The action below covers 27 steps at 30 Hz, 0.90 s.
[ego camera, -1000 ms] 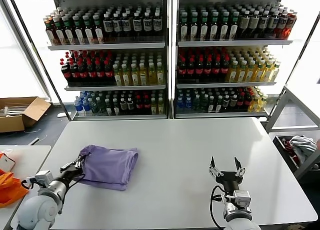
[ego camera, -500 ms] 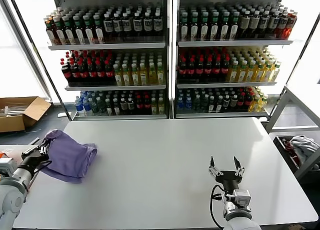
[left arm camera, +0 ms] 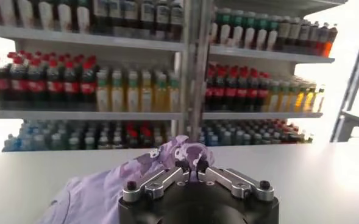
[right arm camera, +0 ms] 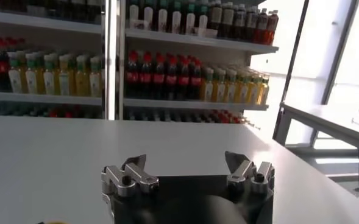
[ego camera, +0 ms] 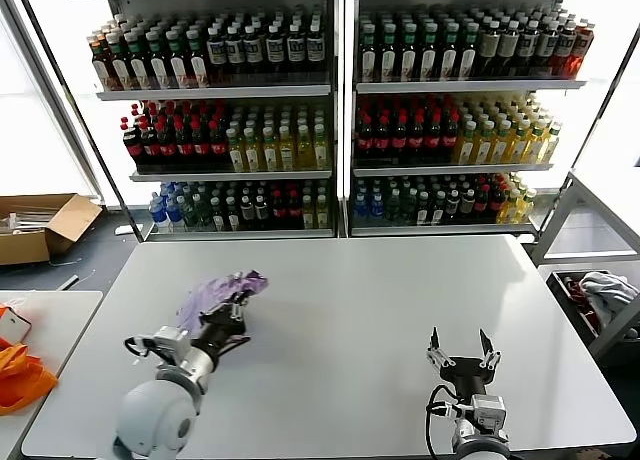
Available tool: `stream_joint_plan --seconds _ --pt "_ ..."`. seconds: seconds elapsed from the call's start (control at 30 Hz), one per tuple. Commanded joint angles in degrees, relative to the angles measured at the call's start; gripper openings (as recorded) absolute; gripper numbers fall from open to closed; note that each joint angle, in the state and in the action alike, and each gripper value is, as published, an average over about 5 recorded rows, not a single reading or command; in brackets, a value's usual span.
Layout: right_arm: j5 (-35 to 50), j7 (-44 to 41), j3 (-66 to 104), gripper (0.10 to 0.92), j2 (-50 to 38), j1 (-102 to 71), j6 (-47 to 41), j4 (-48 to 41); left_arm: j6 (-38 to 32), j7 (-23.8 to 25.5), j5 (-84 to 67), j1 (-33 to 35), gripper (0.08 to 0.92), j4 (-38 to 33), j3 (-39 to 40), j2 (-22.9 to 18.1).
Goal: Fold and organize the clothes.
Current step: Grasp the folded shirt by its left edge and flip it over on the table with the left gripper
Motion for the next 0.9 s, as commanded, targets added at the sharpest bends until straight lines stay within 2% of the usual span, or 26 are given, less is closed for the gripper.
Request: stream_joint_plan --seconds 0.03,0.23,0.4,0.5,0.77,0.9 --pt "-5.19 -0.25 0.26 0.823 3.65 -3.17 0.11 1.11 -0.41 -3.94 6.8 -9.72 0.121 13.18 23.39 -15.41" --pt "-5.34 -0.24 -0.46 0.823 3.36 -2.03 -0.47 0.82 0.34 -3.61 3.49 -11.42 0.121 13.06 21.73 -13.79" --pt "-5.27 -0.1 -1.86 0.823 2.98 -0.49 -1.23 -0.28 -2.05 -0.57 -1.58 -11.47 0.121 12.45 20.87 -14.14" --pt "-4.22 -0.02 -2.68 0.823 2.6 0.59 -2.05 -0.82 -4.06 1.28 -4.67 -11.41 0.152 11.72 20.91 -14.54" --pt "3.35 0.74 -3.95 0.823 1.24 3.4 -4.8 -1.83 -5.52 3.09 -4.02 -10.85 0.377 10.43 20.04 -14.27" --pt "12.4 1.93 -3.96 0.823 0.01 4.16 -6.23 -1.16 -5.83 1.92 -1.11 -10.4 0.49 10.43 17.82 -13.5"
